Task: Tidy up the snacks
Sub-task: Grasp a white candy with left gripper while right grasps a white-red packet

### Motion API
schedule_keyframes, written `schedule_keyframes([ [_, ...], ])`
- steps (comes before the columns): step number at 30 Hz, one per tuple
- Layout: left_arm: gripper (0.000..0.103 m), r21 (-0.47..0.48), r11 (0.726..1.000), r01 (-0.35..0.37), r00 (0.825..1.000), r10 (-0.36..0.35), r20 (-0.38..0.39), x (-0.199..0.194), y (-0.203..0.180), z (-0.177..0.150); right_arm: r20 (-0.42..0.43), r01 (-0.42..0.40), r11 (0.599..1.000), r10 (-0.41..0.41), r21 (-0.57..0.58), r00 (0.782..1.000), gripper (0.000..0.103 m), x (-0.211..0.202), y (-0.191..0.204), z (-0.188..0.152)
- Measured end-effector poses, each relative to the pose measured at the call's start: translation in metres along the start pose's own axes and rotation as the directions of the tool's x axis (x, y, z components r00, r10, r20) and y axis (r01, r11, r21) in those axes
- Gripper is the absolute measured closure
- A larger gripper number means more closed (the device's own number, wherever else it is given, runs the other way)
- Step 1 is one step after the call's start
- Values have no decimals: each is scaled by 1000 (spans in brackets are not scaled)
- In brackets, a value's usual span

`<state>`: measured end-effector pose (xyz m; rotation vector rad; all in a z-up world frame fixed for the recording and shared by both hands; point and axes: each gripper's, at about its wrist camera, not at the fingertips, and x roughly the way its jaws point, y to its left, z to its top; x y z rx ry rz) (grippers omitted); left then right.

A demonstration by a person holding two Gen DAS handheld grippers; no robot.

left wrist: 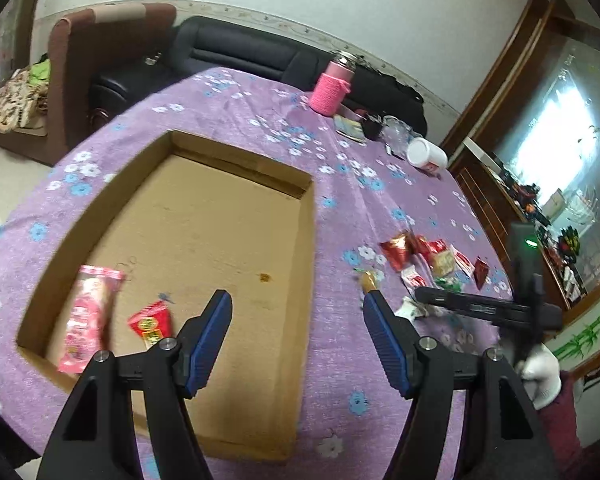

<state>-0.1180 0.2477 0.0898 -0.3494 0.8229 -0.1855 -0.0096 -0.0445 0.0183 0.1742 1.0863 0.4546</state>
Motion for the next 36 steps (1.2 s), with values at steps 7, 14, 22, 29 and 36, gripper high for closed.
schedule_keyframes([
  [7, 36, 71, 994, 81, 994, -74, -84, 30, -36, -11, 88, 81, 995, -85, 53, 992, 62, -33, -24, -23],
  [14, 36, 199, 974, 107, 987, -80, -137, 41, -71, -30, 118, 126, 992, -122, -24, 985, 63, 6, -5, -7],
  [22, 36, 320, 937, 136, 979, -77, -189, 65, -109, -44, 138, 167, 983, -156, -75, 978, 79, 16, -2, -6],
  [29, 39, 417, 897, 148, 976, -63, -211, 105, -143, -39, 201, 113, 993, -118, 39, 972, 80, -3, -33, -17],
  [36, 56, 499, 857, 129, 974, -15, -226, 142, -161, -39, 225, 60, 995, -77, 81, 971, 80, -8, -44, -18],
])
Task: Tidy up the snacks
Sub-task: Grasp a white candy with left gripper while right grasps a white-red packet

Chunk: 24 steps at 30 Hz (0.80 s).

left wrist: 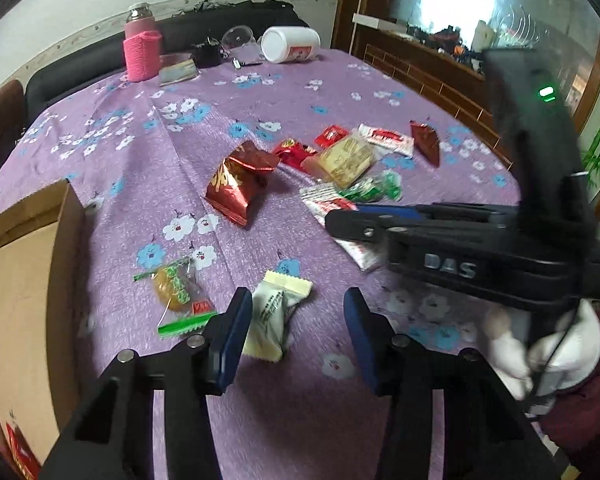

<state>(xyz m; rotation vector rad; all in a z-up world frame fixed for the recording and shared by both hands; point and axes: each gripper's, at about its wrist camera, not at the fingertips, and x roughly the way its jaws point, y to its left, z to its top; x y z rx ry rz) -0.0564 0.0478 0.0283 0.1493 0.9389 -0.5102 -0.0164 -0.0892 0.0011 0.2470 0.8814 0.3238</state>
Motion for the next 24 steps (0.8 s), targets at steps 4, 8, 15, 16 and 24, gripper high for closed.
schedule_keyframes([
  [4, 57, -14, 1000, -9, 999, 8, -39, 16, 6, -1, 3, -9, 1000, 9, -2, 1000, 80, 0, 1, 0],
  [8, 74, -9, 1000, -19, 1000, 19, -22, 17, 3, -1, 2, -10, 1000, 10, 8, 1000, 80, 0, -1, -1],
  [15, 84, -95, 995, 8, 1000, -7, 11, 6, 13, -9, 11, 13, 1000, -13, 23, 1000, 80, 1, -5, -1],
  [16, 84, -115, 993, 26, 999, -24, 26, 0, 15, -10, 14, 17, 1000, -18, 25, 1000, 80, 1, -5, -1],
  [24, 84, -210, 970, 124, 986, -97, 135, -49, 40, -18, 61, 42, 997, -46, 61, 997, 80, -14, -5, -1],
])
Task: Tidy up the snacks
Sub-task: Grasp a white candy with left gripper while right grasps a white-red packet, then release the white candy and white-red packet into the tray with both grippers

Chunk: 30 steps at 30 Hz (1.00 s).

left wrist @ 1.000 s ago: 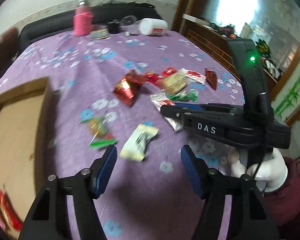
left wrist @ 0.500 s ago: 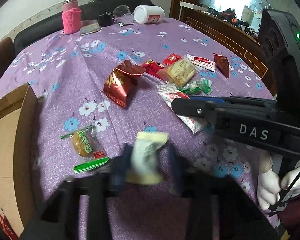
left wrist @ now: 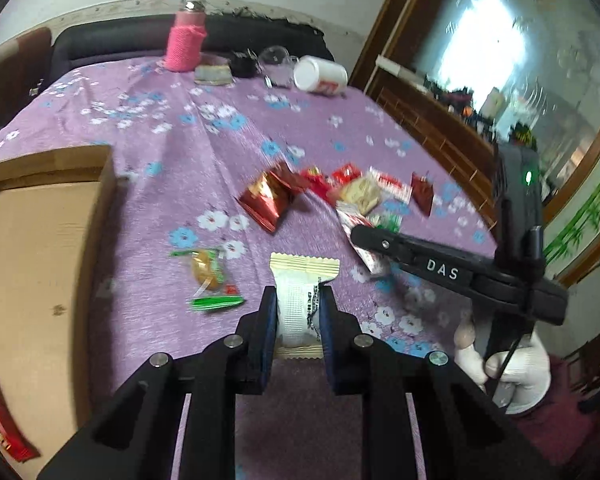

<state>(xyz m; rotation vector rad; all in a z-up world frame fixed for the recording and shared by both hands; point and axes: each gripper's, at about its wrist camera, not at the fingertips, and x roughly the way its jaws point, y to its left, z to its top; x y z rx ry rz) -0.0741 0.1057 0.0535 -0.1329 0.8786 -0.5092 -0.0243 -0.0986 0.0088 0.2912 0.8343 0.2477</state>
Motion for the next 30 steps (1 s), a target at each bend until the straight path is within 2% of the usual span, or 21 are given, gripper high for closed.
schedule_keyframes([
  [6, 84, -90, 996, 14, 998, -8, 66, -40, 33, 1, 18, -43, 998, 44, -38, 999, 79, -29, 37, -3],
  [10, 84, -163, 986, -39, 991, 59, 121, -70, 68, 1, 17, -110, 989, 112, -95, 994, 79, -42, 76, 0],
  [14, 84, -224, 963, -152, 972, 187, 143, -106, 112, -2, -35, -234, 962, 231, -139, 972, 79, -37, 127, 2],
  [18, 84, -280, 928, -247, 951, 288, 115, -123, 160, -1, -132, -342, 928, 325, -147, 937, 79, -13, 174, 1],
  [21, 84, -314, 905, -285, 943, 324, 77, -124, 191, -1, -206, -390, 907, 356, -160, 911, 79, 9, 210, -8],
  [26, 84, -350, 873, -339, 933, 360, -5, -110, 222, -11, -306, -404, 896, 339, -183, 890, 78, 52, 251, -32],
  [30, 83, -371, 857, -358, 928, 369, -43, -102, 237, -18, -340, -380, 902, 299, -203, 892, 78, 75, 266, -44],
])
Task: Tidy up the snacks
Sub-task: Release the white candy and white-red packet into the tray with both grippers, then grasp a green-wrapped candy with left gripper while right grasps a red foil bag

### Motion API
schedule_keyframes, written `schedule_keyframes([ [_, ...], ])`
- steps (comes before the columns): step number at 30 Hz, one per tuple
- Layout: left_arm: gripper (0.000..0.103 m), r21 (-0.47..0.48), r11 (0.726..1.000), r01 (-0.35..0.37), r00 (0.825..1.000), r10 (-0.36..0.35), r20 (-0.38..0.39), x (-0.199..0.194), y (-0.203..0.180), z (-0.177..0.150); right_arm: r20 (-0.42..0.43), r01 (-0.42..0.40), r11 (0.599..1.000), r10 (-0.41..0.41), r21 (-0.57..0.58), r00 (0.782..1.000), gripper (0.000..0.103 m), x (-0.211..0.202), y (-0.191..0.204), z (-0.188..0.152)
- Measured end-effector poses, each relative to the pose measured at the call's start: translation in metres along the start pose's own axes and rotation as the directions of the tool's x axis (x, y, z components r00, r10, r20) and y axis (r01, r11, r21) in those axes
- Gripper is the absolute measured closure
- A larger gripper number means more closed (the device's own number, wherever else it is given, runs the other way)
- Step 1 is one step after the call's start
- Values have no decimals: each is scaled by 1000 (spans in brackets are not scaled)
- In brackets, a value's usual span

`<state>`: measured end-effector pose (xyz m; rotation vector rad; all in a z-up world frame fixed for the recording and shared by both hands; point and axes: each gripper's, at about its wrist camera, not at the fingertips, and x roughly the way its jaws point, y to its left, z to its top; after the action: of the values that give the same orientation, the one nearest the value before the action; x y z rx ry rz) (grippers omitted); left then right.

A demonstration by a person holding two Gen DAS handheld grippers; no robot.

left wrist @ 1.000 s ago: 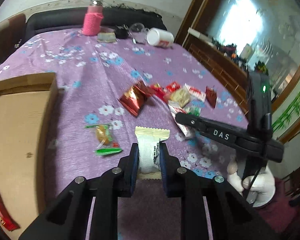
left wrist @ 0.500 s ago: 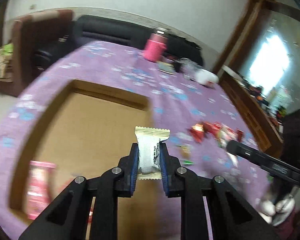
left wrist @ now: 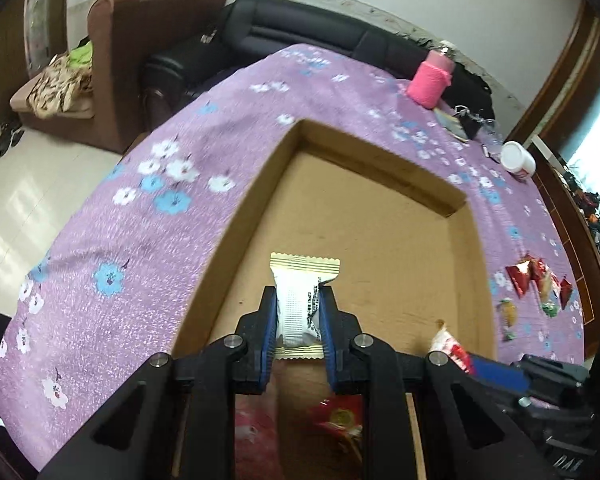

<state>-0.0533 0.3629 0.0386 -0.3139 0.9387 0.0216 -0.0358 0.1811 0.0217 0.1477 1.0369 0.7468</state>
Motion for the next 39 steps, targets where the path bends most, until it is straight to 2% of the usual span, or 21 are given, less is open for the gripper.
schedule_keyframes([
  [5, 82, -43, 999, 5, 1000, -5, -2, 4, 12, 4, -13, 47, 998, -47, -37, 999, 77, 21, 8, 3],
  [6, 75, -52, 999, 17, 1000, -17, 0, 3, 13, 5, -19, 46, 998, -46, -43, 999, 77, 23, 10, 3],
  [7, 63, -61, 998, 24, 1000, -24, 3, 1, 14, 5, -23, 49, 998, -51, -49, 998, 77, 25, 13, 3],
  [8, 59, -68, 997, 27, 1000, -26, 8, -1, 14, 6, -23, 57, 996, -59, -63, 998, 76, 27, 16, 1],
  [11, 56, -81, 995, 52, 998, -49, 47, -17, 13, 6, 3, 82, 988, -82, -128, 997, 75, 23, 31, -4],
  [15, 40, -88, 993, 83, 991, -73, 110, -45, 1, 3, 67, 89, 984, -80, -153, 995, 72, -3, 35, -3],
  [17, 35, -75, 991, 107, 986, -96, 140, -59, -12, 0, 116, 108, 985, -93, -134, 989, 64, -26, 24, -5],
  [19, 29, -59, 989, 133, 980, -122, 160, -70, -22, -2, 159, 134, 987, -119, -86, 980, 60, -49, 3, -8],
  [22, 28, -22, 983, 185, 969, -179, 168, -79, -45, -9, 194, 195, 981, -194, 17, 962, 60, -79, -40, -10],
  [24, 28, 15, 977, 215, 965, -214, 153, -80, -65, -15, 198, 225, 967, -246, 123, 949, 61, -98, -83, -14],
  [27, 28, 53, 968, 243, 961, -248, 124, -75, -87, -23, 195, 224, 935, -282, 275, 939, 61, -121, -138, -16],
  [29, 28, 85, 962, 258, 959, -266, 96, -69, -105, -29, 200, 208, 921, -284, 329, 938, 59, -129, -163, -15],
  [32, 28, 151, 950, 273, 957, -284, 61, -63, -132, -41, 202, 191, 902, -285, 386, 937, 54, -132, -189, -7],
  [37, 28, 215, 935, 282, 956, -293, 20, -56, -160, -54, 171, 229, 866, -333, 445, 927, 50, -114, -210, 12],
  [39, 28, 241, 930, 279, 958, -288, 1, -51, -172, -58, 138, 271, 852, -366, 449, 920, 49, -102, -213, 19],
])
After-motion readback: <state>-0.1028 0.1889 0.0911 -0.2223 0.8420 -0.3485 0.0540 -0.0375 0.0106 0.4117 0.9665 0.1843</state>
